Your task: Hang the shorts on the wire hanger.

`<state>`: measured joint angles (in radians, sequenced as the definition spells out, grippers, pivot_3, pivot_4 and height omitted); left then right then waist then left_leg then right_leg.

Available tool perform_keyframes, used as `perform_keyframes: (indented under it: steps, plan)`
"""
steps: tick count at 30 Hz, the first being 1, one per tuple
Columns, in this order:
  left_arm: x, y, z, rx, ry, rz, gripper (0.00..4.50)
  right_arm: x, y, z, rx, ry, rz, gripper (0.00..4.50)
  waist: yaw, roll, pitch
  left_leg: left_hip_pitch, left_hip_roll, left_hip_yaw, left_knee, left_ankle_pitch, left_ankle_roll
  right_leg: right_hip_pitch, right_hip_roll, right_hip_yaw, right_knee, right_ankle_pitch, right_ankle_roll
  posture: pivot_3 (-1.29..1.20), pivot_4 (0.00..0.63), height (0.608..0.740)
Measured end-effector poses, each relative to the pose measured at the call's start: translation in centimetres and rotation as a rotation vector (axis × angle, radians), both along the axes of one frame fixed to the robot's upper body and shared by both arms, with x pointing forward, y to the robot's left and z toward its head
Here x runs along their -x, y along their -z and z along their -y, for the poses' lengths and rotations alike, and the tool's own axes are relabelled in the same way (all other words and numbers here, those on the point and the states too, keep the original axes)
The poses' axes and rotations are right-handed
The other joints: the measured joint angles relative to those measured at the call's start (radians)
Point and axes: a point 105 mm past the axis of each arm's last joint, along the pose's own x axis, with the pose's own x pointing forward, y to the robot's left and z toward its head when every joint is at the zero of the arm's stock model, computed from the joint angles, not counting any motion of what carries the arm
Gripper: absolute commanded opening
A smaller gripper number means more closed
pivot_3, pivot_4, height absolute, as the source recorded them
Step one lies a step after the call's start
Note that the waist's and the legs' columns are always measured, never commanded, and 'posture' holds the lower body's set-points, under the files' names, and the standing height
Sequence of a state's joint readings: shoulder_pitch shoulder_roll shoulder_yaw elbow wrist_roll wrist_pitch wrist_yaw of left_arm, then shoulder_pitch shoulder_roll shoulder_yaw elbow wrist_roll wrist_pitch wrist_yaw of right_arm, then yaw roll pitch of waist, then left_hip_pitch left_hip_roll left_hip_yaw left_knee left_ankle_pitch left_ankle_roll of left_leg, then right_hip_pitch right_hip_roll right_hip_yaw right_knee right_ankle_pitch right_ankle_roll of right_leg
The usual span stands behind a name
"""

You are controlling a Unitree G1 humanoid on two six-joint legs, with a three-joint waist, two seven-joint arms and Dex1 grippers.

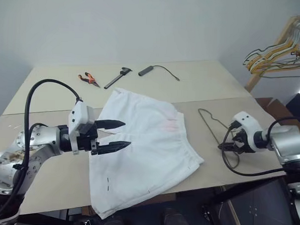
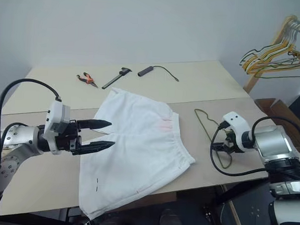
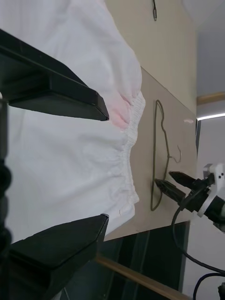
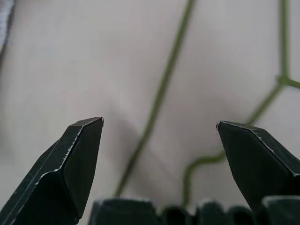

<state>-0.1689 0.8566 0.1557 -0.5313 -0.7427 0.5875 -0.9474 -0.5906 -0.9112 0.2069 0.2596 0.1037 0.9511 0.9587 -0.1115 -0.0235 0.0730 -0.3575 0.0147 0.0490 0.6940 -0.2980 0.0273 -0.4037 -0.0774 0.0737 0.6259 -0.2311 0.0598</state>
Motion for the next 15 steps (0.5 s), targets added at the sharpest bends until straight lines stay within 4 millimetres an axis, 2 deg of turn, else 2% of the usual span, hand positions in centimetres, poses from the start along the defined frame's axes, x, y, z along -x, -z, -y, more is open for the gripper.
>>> perform_keyframes:
  steps: [2,6,7,10,13,15]
  plan:
    - [0.4,0.1,0.2,-0.001,0.013,-0.004,3.45,0.1,0.6,0.4,0.024,0.012,-0.019,4.48,0.006,0.0,0.0,0.0,0.0,0.0,0.0,0.0,0.0,0.0,0.0,0.0,0.0,0.0,0.0,-0.08,0.029,0.74]
    - [0.7,-0.2,0.1,-0.009,0.01,0.015,3.45,0.5,1.7,2.3,0.05,0.062,-0.05,4.48,0.018,0.0,0.0,0.001,0.0,0.002,0.0,0.0,0.0,0.001,0.0,-0.001,-0.001,0.0,0.0,-0.08,0.042,0.74]
    - [0.8,-0.3,0.2,-0.01,0.016,0.018,3.45,0.6,1.7,2.6,0.049,0.062,-0.052,4.31,0.019,0.0,0.0,0.001,0.0,0.003,0.0,0.0,0.0,0.001,0.0,-0.001,-0.001,0.0,0.0,-0.1,0.038,0.74]
    - [0.8,-0.2,0.1,-0.014,0.03,0.01,3.45,1.1,1.9,3.0,0.026,0.038,-0.085,3.6,0.018,0.0,0.0,0.001,0.0,0.006,0.001,0.0,0.0,0.002,0.0,-0.001,-0.001,0.0,0.0,-0.13,0.054,0.74]
    - [0.7,-0.1,-0.2,-0.016,0.031,-0.004,3.45,1.7,1.9,3.2,0.015,0.013,-0.111,2.54,0.014,0.0,0.0,0.001,0.001,0.005,0.0,0.0,0.0,0.002,0.001,-0.001,-0.001,0.0,0.0,-0.12,0.04,0.74]
    - [0.4,-0.3,-0.3,-0.014,0.03,0.001,3.45,2.0,1.9,3.2,0.012,0.002,-0.125,1.83,0.014,0.0,0.0,0.001,0.001,0.005,0.0,0.0,0.0,0.002,0.001,-0.002,-0.001,0.0,0.0,-0.12,0.057,0.74]
